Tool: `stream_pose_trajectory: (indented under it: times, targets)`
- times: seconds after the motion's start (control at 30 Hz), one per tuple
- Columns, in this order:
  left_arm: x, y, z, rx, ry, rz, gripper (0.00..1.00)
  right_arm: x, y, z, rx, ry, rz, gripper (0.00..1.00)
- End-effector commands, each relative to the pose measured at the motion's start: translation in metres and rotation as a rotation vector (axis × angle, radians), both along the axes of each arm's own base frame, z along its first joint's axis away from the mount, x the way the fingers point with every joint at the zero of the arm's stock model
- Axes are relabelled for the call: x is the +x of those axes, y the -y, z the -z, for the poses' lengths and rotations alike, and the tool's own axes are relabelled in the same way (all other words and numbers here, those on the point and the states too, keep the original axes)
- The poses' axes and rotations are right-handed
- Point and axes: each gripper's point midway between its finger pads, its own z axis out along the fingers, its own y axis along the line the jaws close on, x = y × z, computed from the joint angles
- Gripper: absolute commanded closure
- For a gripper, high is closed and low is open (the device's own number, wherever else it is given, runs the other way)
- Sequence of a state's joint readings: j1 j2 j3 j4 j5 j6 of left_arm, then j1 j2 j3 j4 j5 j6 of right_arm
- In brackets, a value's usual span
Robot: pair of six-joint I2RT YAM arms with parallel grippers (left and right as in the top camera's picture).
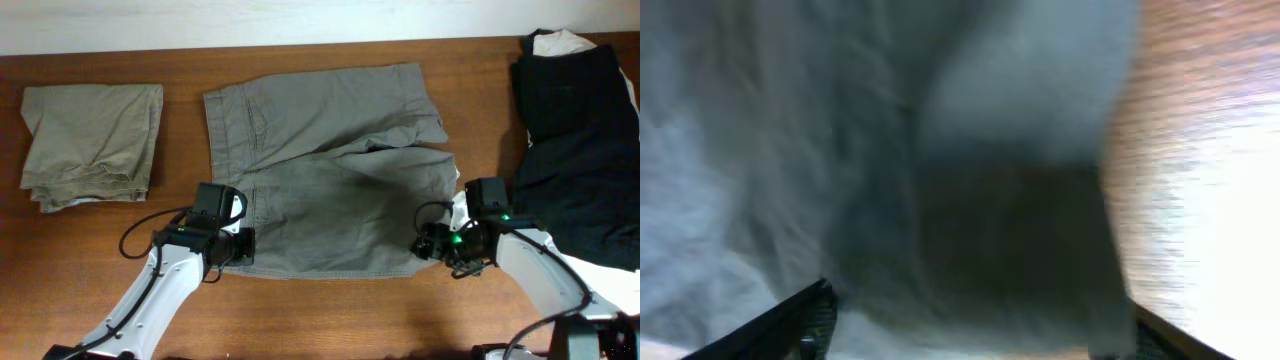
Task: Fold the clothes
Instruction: 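Grasp the bottom edge of the shorts with both grippers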
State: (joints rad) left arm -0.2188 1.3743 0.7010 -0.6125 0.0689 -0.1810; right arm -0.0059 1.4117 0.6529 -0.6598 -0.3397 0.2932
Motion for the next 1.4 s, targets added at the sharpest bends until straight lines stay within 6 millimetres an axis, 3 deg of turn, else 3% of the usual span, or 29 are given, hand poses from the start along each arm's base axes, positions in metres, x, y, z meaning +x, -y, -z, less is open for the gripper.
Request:
stream_pose_trajectory:
  times: [0.0,0.1,0.2,0.27,0.3,0.37,0.47,0.5,0.57,0.63,0.7,0.73,0.8,0.87,0.93,1.07,1.17,1.37]
  targets:
    - [0.000,-0.002,-0.002,0.006,0.013,-0.015,0.99,0.005,-0.007,0.000,0.040,0.025,-0.014,0.21]
    - [0.002,-0.002,-0.002,0.005,0.018,-0.015,0.99,0.008,0.005,0.003,-0.032,0.036,0.000,0.21]
    - [0.002,-0.001,-0.002,0.004,0.020,-0.015,0.99,-0.001,0.020,0.006,-0.116,-0.010,0.049,0.22]
    - [0.003,-0.001,-0.003,0.003,0.024,-0.015,0.99,0.010,0.033,0.003,-0.186,0.046,0.064,0.21]
    - [0.003,-0.001,-0.003,0.003,0.024,-0.015,0.99,0.017,0.030,0.001,-0.172,0.075,0.063,0.18]
    - [0.005,-0.001,-0.004,0.001,0.035,-0.015,0.99,0.024,-0.003,-0.010,0.008,0.139,-0.045,0.18]
    - [0.008,0.000,-0.005,-0.002,0.046,-0.015,0.99,0.016,-0.024,-0.018,0.142,0.117,-0.075,0.18]
    - [0.008,0.000,-0.004,-0.002,0.046,-0.015,0.99,0.010,-0.034,-0.022,0.208,0.097,-0.084,0.23]
    - [0.008,0.000,-0.004,-0.002,0.046,-0.015,0.99,0.005,-0.034,-0.032,0.217,0.039,-0.062,0.30]
    - [0.008,0.000,-0.004,-0.002,0.046,-0.015,0.99,0.018,-0.027,-0.075,0.169,0.014,-0.054,0.46]
    - [0.008,0.000,-0.004,-0.002,0.046,-0.015,0.99,0.033,-0.026,-0.143,0.160,0.057,-0.073,0.47]
    - [0.008,0.000,-0.004,-0.002,0.046,-0.015,0.99,0.035,-0.020,-0.153,0.117,0.064,-0.069,0.47]
    - [0.008,0.000,-0.004,-0.002,0.046,-0.015,0.99,0.019,0.013,-0.140,-0.083,-0.021,-0.040,0.46]
    - [0.008,0.000,-0.004,-0.002,0.046,-0.015,0.99,0.006,0.022,-0.127,-0.139,-0.077,-0.048,0.47]
    - [0.008,0.000,-0.004,-0.002,0.046,-0.015,0.99,-0.019,0.013,-0.077,-0.084,-0.140,-0.073,0.47]
    - [0.008,0.000,-0.005,-0.002,0.046,-0.015,0.99,-0.035,0.004,-0.017,-0.030,-0.112,-0.075,0.47]
    - [0.009,0.000,-0.005,-0.003,0.049,-0.015,0.99,-0.026,-0.004,-0.005,0.016,-0.039,-0.080,0.46]
    - [0.011,0.001,-0.005,-0.005,0.057,-0.015,0.99,-0.023,-0.026,-0.012,0.150,0.001,-0.116,0.51]
